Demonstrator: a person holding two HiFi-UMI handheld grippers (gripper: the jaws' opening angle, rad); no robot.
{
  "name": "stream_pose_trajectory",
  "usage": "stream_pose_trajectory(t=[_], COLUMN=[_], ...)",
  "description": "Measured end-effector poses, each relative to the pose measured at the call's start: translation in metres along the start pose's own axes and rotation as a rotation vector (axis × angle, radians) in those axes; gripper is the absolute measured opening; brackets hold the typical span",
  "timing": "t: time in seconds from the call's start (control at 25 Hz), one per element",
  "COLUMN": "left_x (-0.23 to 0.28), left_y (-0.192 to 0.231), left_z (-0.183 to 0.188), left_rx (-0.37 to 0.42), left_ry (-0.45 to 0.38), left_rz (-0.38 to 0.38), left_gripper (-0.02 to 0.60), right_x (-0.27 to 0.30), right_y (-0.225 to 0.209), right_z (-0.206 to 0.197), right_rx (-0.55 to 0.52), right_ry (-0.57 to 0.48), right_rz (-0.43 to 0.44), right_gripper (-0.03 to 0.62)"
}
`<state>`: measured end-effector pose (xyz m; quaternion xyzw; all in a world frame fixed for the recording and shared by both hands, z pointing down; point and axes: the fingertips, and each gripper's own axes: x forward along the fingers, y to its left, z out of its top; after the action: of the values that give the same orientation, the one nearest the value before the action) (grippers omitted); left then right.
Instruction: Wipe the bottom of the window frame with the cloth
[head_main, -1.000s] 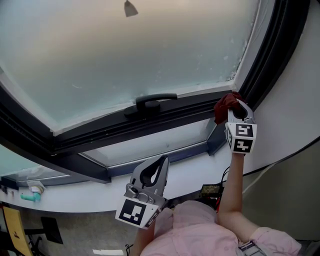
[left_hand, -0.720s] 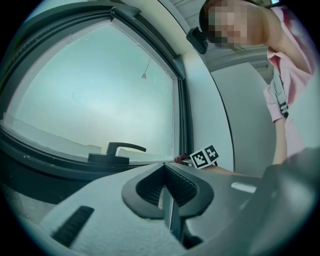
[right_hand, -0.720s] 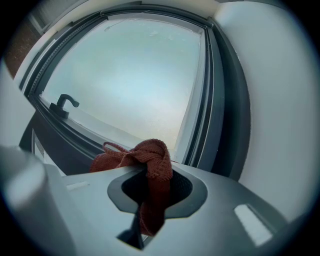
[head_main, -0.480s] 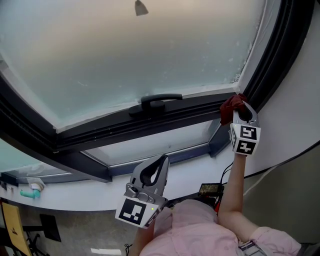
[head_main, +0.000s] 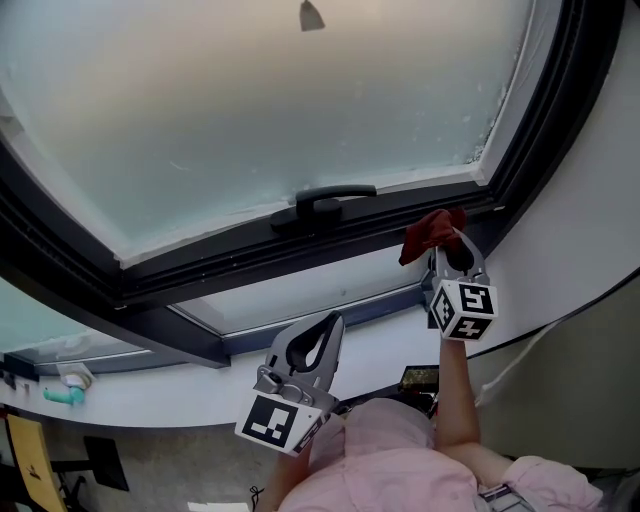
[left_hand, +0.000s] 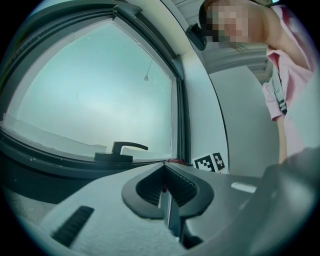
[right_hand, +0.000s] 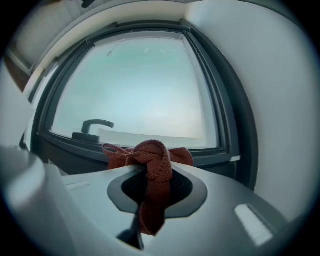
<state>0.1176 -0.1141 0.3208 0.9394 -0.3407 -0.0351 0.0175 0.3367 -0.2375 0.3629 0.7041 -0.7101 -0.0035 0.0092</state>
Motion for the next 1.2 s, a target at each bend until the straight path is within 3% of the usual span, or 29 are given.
stream_pose_trajectory(t=[0.08, 0.24, 0.4, 0.8, 1.04, 1.2], left_x=[-0.004, -0.016, -0.032, -0.065, -0.079, -0.085], left_y=[0.001, 0.006, 0.018, 0.044, 0.058, 0.066], left_z=[0.001, 0.007, 0.011, 0.014, 0.014, 0.015], left_rx=[0.002, 0.007, 0.008, -0.010, -0.011, -0.009], left_ry=[0.005, 0.008, 0.010, 0.003, -0.002, -0.005], left_rz=[-0.018, -0.039, -0.035, -0.020, -0.005, -0.005], left_gripper=[0.000, 0.000, 0.000, 0.000, 0.000, 0.000], right_x=[0.000, -0.003, -0.007, -0.005, -0.002, 0.004], right_y=[0.033, 0.080, 0.126, 0.217, 0.246, 0.249], right_z=[-0.001, 0.004, 0.000, -0.022, -0.023, -0.026], right_rx=[0.023, -0.054, -0.066, -0.091, -0.033, -0.017], right_ry=[-0.021, -0.048, -0.066, 0.059, 0.068, 0.073], right_rz=[0.046, 0.058, 0.168, 0.360, 0.381, 0.348], right_gripper=[0.066, 0.058, 0.057, 0.064, 0.064, 0.064])
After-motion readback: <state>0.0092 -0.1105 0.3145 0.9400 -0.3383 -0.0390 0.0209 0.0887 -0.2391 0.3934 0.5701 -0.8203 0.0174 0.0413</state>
